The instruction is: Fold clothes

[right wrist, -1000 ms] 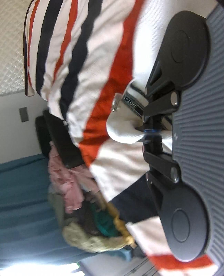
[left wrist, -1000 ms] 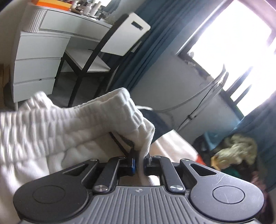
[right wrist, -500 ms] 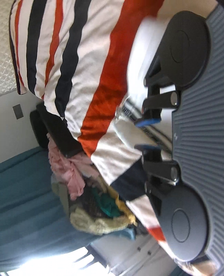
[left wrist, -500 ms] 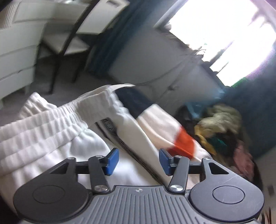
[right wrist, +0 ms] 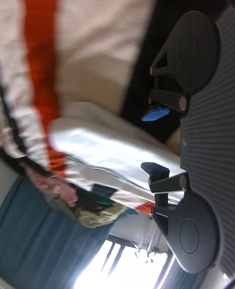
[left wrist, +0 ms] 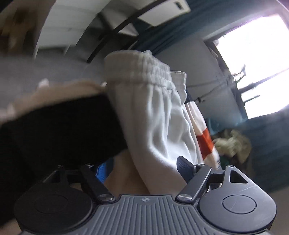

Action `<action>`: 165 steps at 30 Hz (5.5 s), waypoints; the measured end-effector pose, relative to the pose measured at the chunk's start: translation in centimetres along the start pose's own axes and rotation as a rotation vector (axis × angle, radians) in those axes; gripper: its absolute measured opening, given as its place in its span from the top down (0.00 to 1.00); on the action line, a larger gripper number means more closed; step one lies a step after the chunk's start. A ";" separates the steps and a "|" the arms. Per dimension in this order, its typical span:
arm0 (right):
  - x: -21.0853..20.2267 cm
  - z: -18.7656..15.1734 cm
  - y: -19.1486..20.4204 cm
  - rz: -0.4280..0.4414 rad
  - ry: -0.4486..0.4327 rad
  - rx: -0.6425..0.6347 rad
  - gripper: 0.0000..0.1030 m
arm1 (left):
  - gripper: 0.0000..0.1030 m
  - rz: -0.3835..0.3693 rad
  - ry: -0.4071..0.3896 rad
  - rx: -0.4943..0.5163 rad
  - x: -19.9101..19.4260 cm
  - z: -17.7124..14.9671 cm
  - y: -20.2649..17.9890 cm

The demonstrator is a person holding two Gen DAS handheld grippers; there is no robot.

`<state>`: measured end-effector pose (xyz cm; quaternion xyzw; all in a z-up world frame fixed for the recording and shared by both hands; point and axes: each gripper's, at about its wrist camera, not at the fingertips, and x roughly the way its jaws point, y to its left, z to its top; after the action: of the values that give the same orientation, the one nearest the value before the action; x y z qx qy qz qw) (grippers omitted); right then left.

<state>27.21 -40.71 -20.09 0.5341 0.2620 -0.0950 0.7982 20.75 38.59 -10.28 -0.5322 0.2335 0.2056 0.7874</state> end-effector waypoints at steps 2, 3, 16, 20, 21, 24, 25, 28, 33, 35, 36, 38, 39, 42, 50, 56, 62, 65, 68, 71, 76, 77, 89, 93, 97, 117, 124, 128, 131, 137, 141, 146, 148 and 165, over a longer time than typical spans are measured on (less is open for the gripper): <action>2.2 -0.3 0.2 0.022 0.054 -0.002 0.48 | 0.24 -0.018 -0.036 -0.028 0.9 0.1 0.3; 3.0 -0.3 0.4 0.021 0.042 -0.014 0.47 | 0.27 -0.024 -0.063 -0.041 1.4 0.3 0.3; 8.2 3.3 -0.1 0.027 -0.256 0.112 0.79 | 0.91 0.059 -0.215 0.064 1.8 5.9 -6.0; 6.4 3.5 0.8 0.015 -0.240 0.057 0.86 | 0.91 0.069 -0.216 0.113 0.0 6.1 -6.8; 5.7 3.4 1.2 0.009 -0.236 0.037 0.87 | 0.91 0.066 -0.220 0.120 -0.7 6.1 -6.7; 2.5 3.3 0.7 0.018 -0.224 0.033 0.89 | 0.91 0.064 -0.214 0.122 -4.0 6.2 -5.3; 1.3 3.1 0.3 0.021 -0.221 0.035 0.89 | 0.91 0.068 -0.208 0.131 -5.3 6.2 -4.7; -2.5 2.8 -0.6 0.027 -0.212 0.038 0.89 | 0.91 0.085 -0.172 0.169 -9.5 5.7 -2.9; -8.6 2.3 -2.2 0.023 -0.183 0.041 0.89 | 0.91 0.119 -0.098 0.245 -16.1 5.4 0.5; -10.1 2.1 -3.6 0.001 -0.153 0.094 0.89 | 0.91 0.135 -0.076 0.259 -17.8 5.2 2.4; -10.7 2.0 -4.4 -0.012 -0.136 0.127 0.89 | 0.91 0.140 -0.060 0.251 -18.4 5.2 3.5; -11.1 1.8 -5.9 -0.027 -0.094 0.152 0.89 | 0.91 0.145 -0.035 0.244 -18.8 5.0 5.5; -11.0 1.8 -6.6 -0.027 -0.067 0.144 0.89 | 0.91 0.148 -0.035 0.252 -18.9 4.8 6.4; -10.6 2.0 -8.0 0.000 -0.022 0.171 0.89 | 0.90 0.191 -0.059 0.298 -18.4 2.8 7.7; -10.6 1.7 -9.0 0.015 0.000 0.174 0.89 | 0.64 0.285 0.015 0.493 -19.0 -1.0 6.2; -11.0 2.5 -8.6 0.040 -0.007 0.137 0.89 | 0.34 0.307 0.060 0.684 -21.9 -4.9 3.6; -11.4 2.6 -8.1 0.056 -0.031 0.113 0.89 | 0.30 0.210 -0.057 0.843 -26.0 -9.3 -1.2; -11.4 2.7 -8.4 0.053 -0.029 0.127 0.89 | 0.27 0.122 -0.075 0.864 -26.4 -12.0 -3.8; -11.3 2.7 -8.5 0.052 -0.027 0.128 0.89 | 0.26 0.038 -0.048 0.904 -25.5 -15.5 -6.6; -11.3 2.6 -8.6 0.056 -0.034 0.135 0.89 | 0.26 -0.001 -0.025 0.931 -23.5 -19.2 -8.7; -11.4 2.1 -8.6 0.060 -0.047 0.146 0.89 | 0.25 -0.033 0.046 0.943 -17.9 -25.6 -10.4; -11.3 2.1 -8.7 0.060 -0.042 0.145 0.89 | 0.25 -0.030 0.061 0.950 -16.6 -26.8 -10.2; -9.7 2.0 -10.2 0.198 -0.015 0.285 0.42 | 0.24 0.074 0.107 1.123 -8.8 -31.1 -6.0; -8.6 2.3 -8.9 0.092 -0.033 0.174 0.42 | 0.22 0.079 0.103 1.164 -8.8 -31.5 -5.8; -7.6 2.5 -9.1 0.110 -0.053 0.203 0.42 | 0.22 0.075 0.090 1.198 -8.9 -32.0 -5.3; -10.0 3.2 -9.9 0.116 -0.179 0.181 0.85 | 0.21 0.075 0.098 1.150 -9.1 -31.8 -5.4; -10.5 3.1 -9.6 0.067 -0.144 0.139 0.83 | 0.21 0.050 0.113 1.132 -9.8 -31.3 -5.3; -10.6 2.7 -10.8 0.055 -0.112 0.240 0.70 | 0.21 0.040 0.112 1.131 -10.3 -31.2 -5.2; -10.5 2.6 -11.1 0.034 -0.087 0.262 0.42 | 0.21 0.035 0.114 1.110 -10.4 -31.0 -5.2; -10.1 2.3 -10.9 0.060 -0.059 0.232 0.40 | 0.21 0.044 0.116 1.105 -10.5 -31.1 -5.2; -9.5 2.5 -9.8 0.093 -0.052 0.147 0.48 | 0.19 0.087 0.118 1.169 -10.1 -32.2 -5.3; -10.3 2.4 -6.3 0.072 -0.099 -0.074 0.89 | 0.17 0.098 0.122 1.174 -9.9 -32.4 -5.4; -11.2 2.0 -4.1 0.089 -0.136 -0.172 0.89 | 0.16 0.095 0.128 1.169 -10.0 -32.3 -5.5; -18.5 -21.3 17.6 0.285 -0.398 -1.114 0.89 | 0.09 -0.032 -0.082 1.001 -17.9 -23.1 -7.6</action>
<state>12.46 -16.61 -2.62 0.0381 0.0440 0.0658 0.9961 7.16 13.05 -1.64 -0.0840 0.2640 0.0769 0.9578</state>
